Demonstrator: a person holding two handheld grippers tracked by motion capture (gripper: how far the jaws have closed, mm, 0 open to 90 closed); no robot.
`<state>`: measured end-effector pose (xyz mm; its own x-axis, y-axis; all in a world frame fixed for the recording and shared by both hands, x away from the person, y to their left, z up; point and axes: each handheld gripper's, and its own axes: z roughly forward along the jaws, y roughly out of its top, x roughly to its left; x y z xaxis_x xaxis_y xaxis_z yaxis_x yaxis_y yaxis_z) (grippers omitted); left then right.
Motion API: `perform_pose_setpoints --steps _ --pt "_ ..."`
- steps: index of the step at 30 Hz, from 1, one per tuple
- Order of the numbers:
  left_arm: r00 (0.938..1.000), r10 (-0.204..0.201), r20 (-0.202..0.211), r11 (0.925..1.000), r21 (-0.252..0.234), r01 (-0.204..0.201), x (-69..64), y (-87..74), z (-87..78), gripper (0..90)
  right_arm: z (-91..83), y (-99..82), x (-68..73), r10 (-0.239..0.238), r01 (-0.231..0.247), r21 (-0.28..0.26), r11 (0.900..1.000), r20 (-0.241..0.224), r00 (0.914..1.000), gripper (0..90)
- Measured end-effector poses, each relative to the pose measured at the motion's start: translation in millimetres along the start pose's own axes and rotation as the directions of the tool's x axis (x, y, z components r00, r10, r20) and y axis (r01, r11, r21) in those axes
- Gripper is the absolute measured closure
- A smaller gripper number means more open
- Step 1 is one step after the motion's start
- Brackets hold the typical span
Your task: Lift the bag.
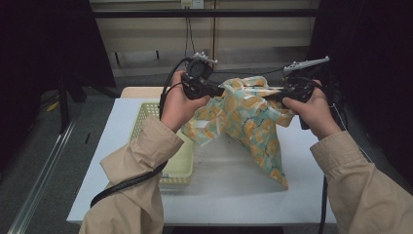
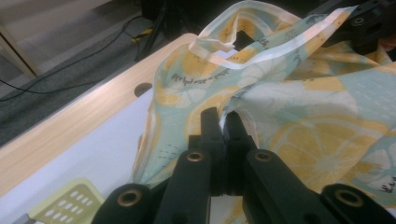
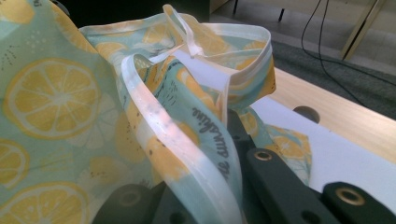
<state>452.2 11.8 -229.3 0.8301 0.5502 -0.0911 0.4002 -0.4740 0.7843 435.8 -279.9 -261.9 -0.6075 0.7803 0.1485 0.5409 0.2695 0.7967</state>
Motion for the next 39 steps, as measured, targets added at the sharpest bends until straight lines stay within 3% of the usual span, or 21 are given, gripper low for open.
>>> perform_pose_setpoints --steps 15,17,20,22,26,36,39 --pt "0.9993 -0.029 0.025 0.9988 0.04 0.028 6.5 -39.8 -3.7 89.3 19.3 -8.8 22.5 -0.011 0.013 0.023 0.9997 -0.072 0.9974 87.3" --pt "0.999 -0.036 0.028 0.9985 0.042 0.034 7.3 -43.2 -3.4 86.3 20.1 -9.0 23.4 -0.002 0.004 0.023 0.9997 -0.089 0.996 81.4" --pt "0.9984 -0.049 0.03 0.9982 0.036 0.048 8.0 -47.5 -4.0 81.2 21.7 -8.8 27.1 -0.002 0.007 0.038 0.9992 -0.118 0.993 63.0" --pt "0.9982 -0.054 0.027 0.9978 0.04 0.053 8.2 -50.3 -4.4 75.2 22.4 -9.3 30.7 -0.018 0.023 0.045 0.9987 -0.11 0.9937 54.2" --pt "0.9981 -0.057 0.024 0.9974 0.045 0.056 7.8 -55.8 -5.8 65.9 21.4 -8.9 35.3 0.002 0.001 0.031 0.9995 -0.101 0.9949 40.2" --pt "0.9931 -0.103 -0.056 0.9939 0.035 0.105 13.7 -67.4 -18.3 16.5 10.5 -12.5 34.7 0.012 -0.013 -0.006 0.9999 -0.109 0.994 25.8" --pt "0.9933 -0.095 -0.066 0.9946 0.035 0.098 16.7 -71.5 -22.0 9.2 6.8 -15.4 31.5 0.016 -0.018 -0.015 0.9997 -0.118 0.9929 24.6"
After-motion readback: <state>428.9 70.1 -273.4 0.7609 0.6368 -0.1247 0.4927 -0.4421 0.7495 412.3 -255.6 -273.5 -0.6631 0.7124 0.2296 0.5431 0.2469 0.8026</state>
